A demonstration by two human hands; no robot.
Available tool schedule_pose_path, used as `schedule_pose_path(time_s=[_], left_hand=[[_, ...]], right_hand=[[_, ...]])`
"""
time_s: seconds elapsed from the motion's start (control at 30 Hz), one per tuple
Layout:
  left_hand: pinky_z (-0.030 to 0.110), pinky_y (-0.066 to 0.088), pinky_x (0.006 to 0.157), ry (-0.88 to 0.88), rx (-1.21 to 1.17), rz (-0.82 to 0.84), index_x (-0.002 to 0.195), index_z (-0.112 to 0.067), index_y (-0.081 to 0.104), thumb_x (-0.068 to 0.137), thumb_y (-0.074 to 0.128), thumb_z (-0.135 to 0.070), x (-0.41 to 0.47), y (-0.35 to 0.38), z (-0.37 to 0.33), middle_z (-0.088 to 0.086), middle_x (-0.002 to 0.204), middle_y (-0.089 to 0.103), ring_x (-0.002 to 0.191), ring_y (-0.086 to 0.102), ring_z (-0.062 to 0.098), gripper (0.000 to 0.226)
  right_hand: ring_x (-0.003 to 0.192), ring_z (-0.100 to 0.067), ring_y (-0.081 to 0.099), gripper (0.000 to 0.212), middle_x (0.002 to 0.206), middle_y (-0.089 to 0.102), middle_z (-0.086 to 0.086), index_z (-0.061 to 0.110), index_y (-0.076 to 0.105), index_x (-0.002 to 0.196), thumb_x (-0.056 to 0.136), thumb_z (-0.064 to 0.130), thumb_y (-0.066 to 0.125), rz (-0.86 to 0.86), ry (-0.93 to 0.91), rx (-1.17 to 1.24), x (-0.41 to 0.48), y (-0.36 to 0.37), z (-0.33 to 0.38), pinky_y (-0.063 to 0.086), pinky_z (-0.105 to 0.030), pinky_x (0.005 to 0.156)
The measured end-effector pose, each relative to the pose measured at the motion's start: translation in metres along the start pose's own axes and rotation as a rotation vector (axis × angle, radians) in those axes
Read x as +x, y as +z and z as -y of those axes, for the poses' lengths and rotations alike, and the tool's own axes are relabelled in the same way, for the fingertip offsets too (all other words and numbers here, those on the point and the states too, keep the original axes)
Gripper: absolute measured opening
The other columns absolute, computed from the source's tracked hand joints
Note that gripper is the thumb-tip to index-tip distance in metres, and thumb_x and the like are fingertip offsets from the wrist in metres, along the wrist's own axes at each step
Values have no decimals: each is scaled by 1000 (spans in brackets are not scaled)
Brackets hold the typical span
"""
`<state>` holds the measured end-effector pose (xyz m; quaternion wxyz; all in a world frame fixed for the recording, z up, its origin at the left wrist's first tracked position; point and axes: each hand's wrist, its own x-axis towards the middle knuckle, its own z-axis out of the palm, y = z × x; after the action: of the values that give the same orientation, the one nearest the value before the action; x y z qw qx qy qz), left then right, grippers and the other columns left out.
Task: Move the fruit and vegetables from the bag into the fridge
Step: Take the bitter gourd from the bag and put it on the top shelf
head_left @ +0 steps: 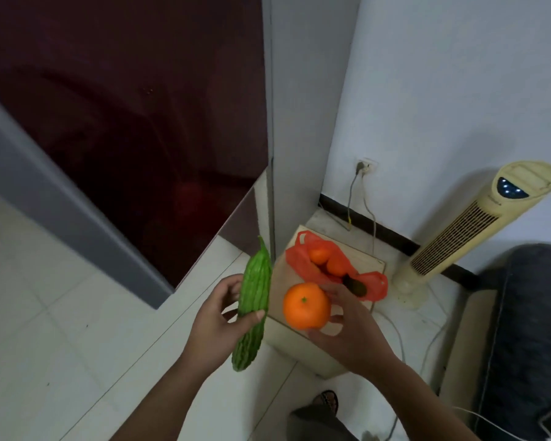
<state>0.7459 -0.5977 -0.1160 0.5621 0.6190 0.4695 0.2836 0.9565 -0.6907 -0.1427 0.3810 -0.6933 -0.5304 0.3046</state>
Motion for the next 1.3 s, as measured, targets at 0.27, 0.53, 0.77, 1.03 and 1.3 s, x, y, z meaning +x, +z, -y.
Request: schedule_pose_path(time_s=[0.27, 0.53, 0.77, 1.03, 1.3], left_hand=[[35, 54, 86, -59, -49, -289, 108, -31, 58, 73, 77, -6, -137, -124, 47, -12, 103, 65, 105, 60, 4, 47], [24, 55, 78, -112, -151, -715, 111, -26, 57, 73, 76, -8, -249, -231, 82, -6, 107, 64, 99, 61, 2, 46], [25, 52, 84, -161, -150, -957, 113, -26, 55, 74, 76, -10, -300, -301, 107, -11, 110, 63, 102, 59, 0, 47], [24, 52, 82, -230, -78, -955, 113, -27, 55, 74, 76, -11, -251, -410, 136, -12, 112, 61, 106, 58, 6, 47], [23, 52, 82, -179, -62, -899, 112, -30, 54, 74, 77, -12, -143, -523, 118, -12, 110, 62, 105, 58, 4, 47]], right_hand=[[104, -4, 53, 69, 123, 46, 14, 41, 40, 121, 66, 34, 81, 240, 4, 1, -57, 119, 96, 51, -22, 81], [98, 2, 55, 65, 116, 47, 24, 49, 42, 111, 64, 31, 83, 539, -183, 8, -85, 242, 187, 47, -8, 70], [101, 1, 54, 66, 123, 48, 15, 42, 43, 118, 65, 33, 82, 770, -291, -10, -75, 336, 234, 51, -16, 77], [105, -4, 54, 68, 125, 48, 12, 42, 43, 119, 64, 36, 82, 847, -288, -2, -4, 440, 267, 54, -30, 85], [108, 0, 50, 64, 121, 46, 20, 46, 41, 112, 66, 30, 82, 797, -324, 73, 115, 507, 336, 50, -19, 82]])
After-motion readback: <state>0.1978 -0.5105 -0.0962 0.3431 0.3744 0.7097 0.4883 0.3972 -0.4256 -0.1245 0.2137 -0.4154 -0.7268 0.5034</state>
